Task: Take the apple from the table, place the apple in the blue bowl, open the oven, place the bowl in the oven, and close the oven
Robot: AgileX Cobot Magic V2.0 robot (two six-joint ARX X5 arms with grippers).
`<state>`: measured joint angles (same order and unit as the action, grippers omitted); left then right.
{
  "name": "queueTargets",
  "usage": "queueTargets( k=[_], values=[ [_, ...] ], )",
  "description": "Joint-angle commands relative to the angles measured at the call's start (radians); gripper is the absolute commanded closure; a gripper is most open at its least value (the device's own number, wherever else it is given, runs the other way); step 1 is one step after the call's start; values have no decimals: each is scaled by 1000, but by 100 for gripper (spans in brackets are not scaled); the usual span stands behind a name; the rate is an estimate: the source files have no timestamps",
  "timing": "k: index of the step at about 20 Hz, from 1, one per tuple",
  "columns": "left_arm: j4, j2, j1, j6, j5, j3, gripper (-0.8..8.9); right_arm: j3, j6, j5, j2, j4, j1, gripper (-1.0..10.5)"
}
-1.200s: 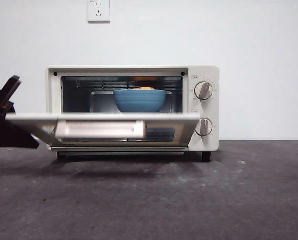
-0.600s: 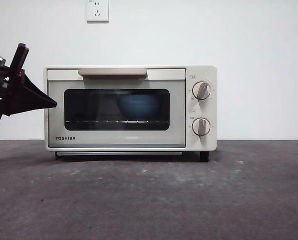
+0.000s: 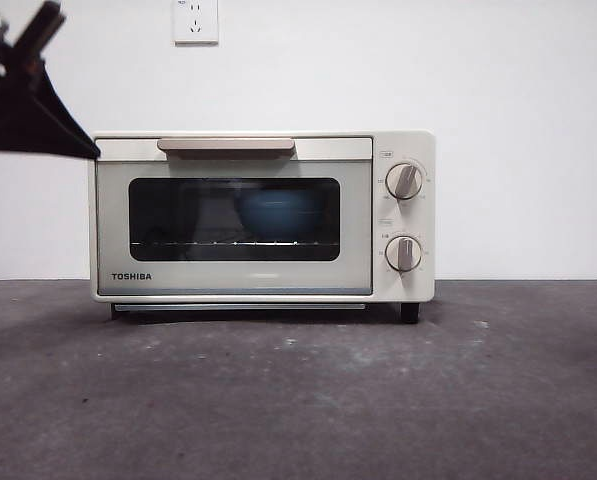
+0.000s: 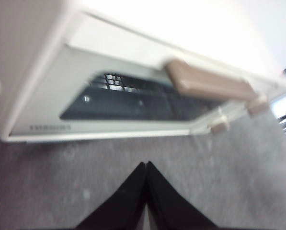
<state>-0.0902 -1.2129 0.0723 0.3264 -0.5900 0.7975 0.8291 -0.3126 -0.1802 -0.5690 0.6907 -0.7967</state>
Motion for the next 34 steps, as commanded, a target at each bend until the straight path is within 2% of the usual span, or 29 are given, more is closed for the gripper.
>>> queueTargets(
  k=[1, 7, 11, 13, 16, 21, 25, 34],
  values=[
    [-117, 117, 59, -125, 79, 18, 806, 5, 56, 35, -19, -51, -8, 788],
    [-367, 423, 196, -143, 217, 18, 806, 3, 87, 159, -83, -76, -8, 788],
    [-452, 510, 214, -143, 236, 18, 806, 3, 97, 196, -99, -113, -8, 794],
    [-481, 539, 214, -143, 237, 18, 806, 3, 104, 212, -104, -132, -8, 832],
    [-503, 569, 214, -143, 236, 18, 806, 3, 112, 209, -110, -137, -8, 945],
    [-503, 583, 214, -143, 236, 18, 806, 3, 115, 197, -110, -139, -8, 940],
    [-502, 580, 214, -142, 236, 18, 806, 3, 114, 144, -109, -146, -8, 940],
    [-499, 579, 214, -142, 236, 18, 806, 3, 115, 97, -79, -176, -8, 940]
  ],
)
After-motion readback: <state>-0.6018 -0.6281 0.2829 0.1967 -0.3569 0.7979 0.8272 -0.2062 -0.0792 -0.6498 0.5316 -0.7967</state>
